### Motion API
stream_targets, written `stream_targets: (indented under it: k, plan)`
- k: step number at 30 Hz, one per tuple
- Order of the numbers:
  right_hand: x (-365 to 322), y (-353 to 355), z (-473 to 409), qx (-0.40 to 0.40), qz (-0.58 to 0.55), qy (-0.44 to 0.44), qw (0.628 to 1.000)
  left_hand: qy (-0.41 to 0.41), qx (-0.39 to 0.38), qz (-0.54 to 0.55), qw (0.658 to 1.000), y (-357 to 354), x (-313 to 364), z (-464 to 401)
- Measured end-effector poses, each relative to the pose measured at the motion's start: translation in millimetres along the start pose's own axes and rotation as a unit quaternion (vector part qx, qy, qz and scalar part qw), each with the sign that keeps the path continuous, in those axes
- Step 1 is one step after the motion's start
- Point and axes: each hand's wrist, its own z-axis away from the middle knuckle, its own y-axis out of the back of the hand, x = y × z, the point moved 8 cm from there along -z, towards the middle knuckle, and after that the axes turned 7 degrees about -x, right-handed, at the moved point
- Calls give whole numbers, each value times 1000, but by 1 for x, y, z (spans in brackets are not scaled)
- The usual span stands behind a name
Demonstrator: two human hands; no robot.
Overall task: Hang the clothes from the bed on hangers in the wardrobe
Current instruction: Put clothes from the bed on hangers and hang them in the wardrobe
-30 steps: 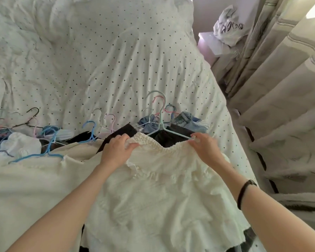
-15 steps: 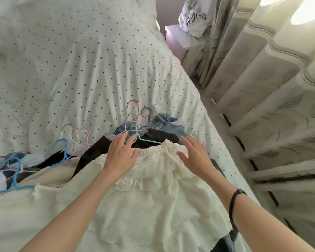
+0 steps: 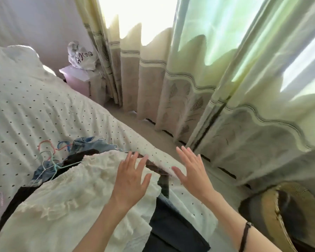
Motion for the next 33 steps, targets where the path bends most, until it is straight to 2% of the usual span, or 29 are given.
stream_targets:
  k: [4,8,15,20,25,29,33]
  plan:
    - [65,56,106,77,15,-69,995,-142,-1,-1,990,-8,131,10]
    - [125,109,236,156,12,-164,974,-263,-12,31,964,-19,261,47]
    - [195,179,486,283,35,-353,891,-426,-96,75,897,-67,461,142]
    - [210,181,635,312,50,-479,819,-555,-153,45,816,-109,576,234]
    - [216,203,755,358,73,-583,726,-665,-154,49,729,-117,688,295]
    - [217,215,830,381,97,-651,649,-728,-182,90,654,-134,762,339]
    - [215,200,889,372,102,-731,563,-777,-229,65,583,-171,807,385]
